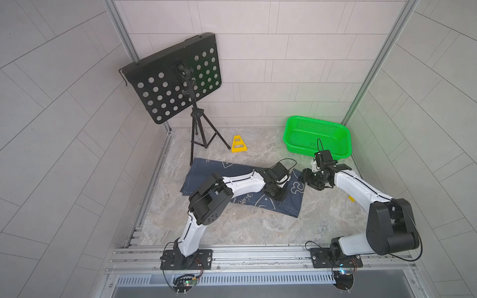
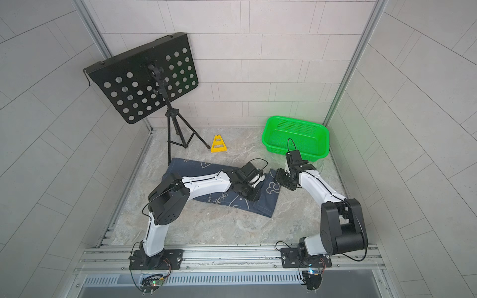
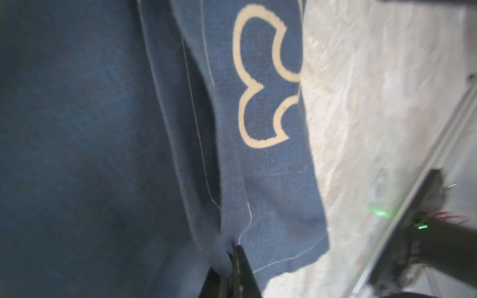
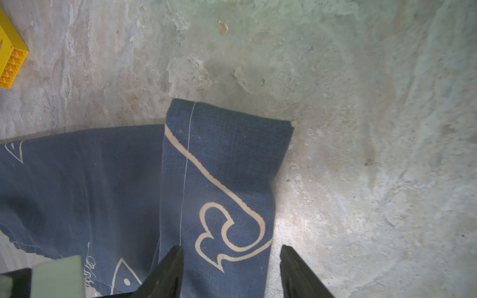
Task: Roll up the pillowcase
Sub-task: Roll the pillowcase at the center of the board.
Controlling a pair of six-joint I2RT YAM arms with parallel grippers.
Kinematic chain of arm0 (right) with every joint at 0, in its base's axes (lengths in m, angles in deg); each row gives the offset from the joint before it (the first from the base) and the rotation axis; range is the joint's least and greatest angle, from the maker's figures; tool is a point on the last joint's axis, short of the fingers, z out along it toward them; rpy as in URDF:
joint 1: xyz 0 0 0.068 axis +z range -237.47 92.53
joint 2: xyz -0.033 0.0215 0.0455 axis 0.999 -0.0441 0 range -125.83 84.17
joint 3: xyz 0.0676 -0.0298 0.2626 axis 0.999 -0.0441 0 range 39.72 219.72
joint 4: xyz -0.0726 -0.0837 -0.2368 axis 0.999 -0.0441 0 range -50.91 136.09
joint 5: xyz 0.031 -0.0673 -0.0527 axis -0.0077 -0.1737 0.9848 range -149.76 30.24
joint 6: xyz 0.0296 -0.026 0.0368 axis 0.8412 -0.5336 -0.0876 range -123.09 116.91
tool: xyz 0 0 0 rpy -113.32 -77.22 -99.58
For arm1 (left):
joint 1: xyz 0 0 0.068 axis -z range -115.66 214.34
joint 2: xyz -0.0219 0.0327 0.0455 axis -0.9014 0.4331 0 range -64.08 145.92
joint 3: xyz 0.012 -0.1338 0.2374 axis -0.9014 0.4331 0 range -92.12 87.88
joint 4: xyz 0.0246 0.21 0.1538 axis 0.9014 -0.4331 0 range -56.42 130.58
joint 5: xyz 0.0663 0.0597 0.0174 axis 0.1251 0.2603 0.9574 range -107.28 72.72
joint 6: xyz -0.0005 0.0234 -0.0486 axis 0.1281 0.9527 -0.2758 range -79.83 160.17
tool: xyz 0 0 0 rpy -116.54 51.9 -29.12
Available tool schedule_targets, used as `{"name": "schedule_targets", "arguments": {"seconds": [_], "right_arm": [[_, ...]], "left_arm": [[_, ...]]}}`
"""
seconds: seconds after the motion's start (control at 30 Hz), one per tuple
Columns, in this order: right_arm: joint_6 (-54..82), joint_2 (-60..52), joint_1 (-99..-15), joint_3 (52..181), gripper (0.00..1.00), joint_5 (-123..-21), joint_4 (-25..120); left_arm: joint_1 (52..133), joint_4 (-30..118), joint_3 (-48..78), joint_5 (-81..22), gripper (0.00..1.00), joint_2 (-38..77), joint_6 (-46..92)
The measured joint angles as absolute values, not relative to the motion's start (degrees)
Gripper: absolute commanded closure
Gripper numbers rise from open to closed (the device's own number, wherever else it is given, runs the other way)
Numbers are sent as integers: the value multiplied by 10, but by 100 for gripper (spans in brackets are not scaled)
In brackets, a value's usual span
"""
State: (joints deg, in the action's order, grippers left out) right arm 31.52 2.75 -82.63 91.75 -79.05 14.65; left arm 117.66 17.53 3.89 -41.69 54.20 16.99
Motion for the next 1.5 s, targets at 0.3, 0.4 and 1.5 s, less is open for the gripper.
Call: {"name": "schedule_targets", "arguments": {"seconds": [0.3,0.4,1.5], "right_arm": [[306,27,-842,909,41,-811,162],[306,25,-842,909,45,-825,179],[286,-81,-838,967,58,-793,253]], "left_arm": [[1177,214,63,-508,97,535,29],[1174,218,72,-517,97,535,-2],[1167,165,55,-450,85,569,69]]}}
